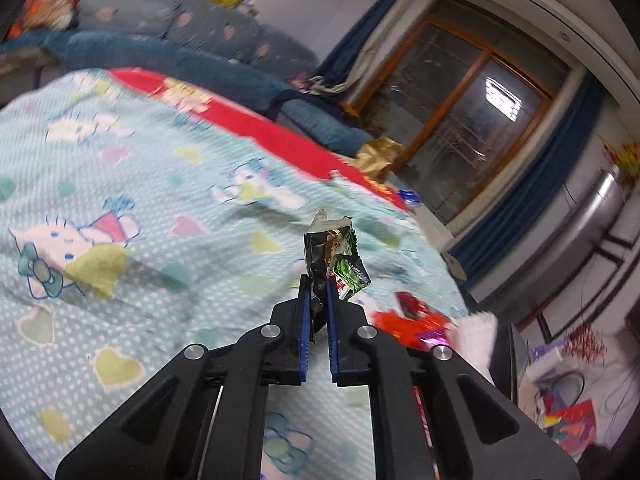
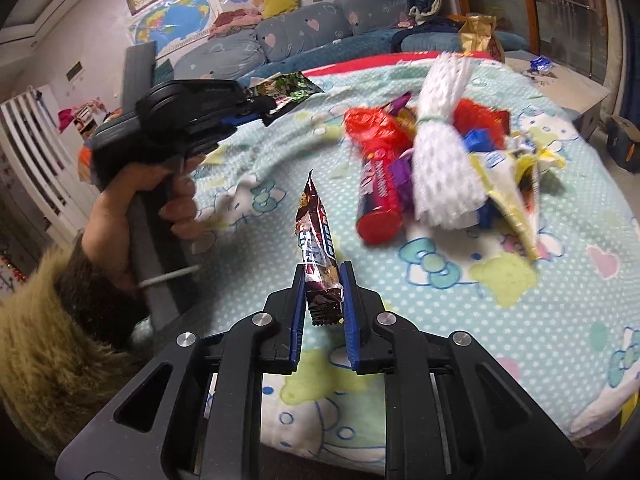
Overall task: Collect trash
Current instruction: 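Carry the candy bar wrapper and green packet over the yellow bin with both tools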
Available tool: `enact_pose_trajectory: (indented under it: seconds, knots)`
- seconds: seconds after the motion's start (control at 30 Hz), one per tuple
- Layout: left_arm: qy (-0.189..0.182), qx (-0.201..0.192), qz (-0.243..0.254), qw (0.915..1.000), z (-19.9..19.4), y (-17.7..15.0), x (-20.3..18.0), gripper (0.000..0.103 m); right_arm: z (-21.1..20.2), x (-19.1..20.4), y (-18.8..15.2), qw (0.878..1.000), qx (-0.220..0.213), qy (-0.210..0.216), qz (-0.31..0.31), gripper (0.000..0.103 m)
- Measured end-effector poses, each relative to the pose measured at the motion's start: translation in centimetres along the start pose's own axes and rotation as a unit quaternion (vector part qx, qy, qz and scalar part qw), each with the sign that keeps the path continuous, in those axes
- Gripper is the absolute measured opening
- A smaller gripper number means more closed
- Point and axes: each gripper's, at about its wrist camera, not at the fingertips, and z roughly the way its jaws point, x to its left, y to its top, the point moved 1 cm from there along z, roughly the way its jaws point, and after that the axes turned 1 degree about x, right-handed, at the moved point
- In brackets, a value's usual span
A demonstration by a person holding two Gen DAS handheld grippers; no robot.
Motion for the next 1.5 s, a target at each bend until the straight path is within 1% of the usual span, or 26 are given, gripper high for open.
enact_pose_trajectory:
  seconds: [0.13, 0.3, 0.53, 0.9, 1.5]
  knots:
    - [-0.013, -0.008, 0.035, 0.9993, -1.6, -0.3, -2.3, 0.007, -1.1, -0.8, 0.2, 1.0, -0.011, -0.01, 0.003, 0.012]
    - [-0.032, -0.009, 0.054, 0.998, -2.8, -0.9, -3.9, 0.007, -2.4, -2.0, 0.7, 0.999, -0.025, -0.025, 0.009, 0.012]
    - [-0.047, -0.007, 0.085, 0.9952, -3.8, -1.7, -6.3, 0.007, -4.1, -3.7, 1.6, 0.998, -0.047, -0.039, 0.018, 0.012]
    - [-0.07, -0.003, 0.114, 0.991, -4.8, -3.0, -8.9, 0.007, -6.8, -5.5, 2.0, 0.995, -0.076, -0.061, 0.035, 0.012]
    - [-0.105, 0.007, 0.157, 0.9819, -5.9, -4.9, -12.5, 0.007, -10.0, -7.9, 1.8, 0.989, -0.102, -0.092, 0.059, 0.012]
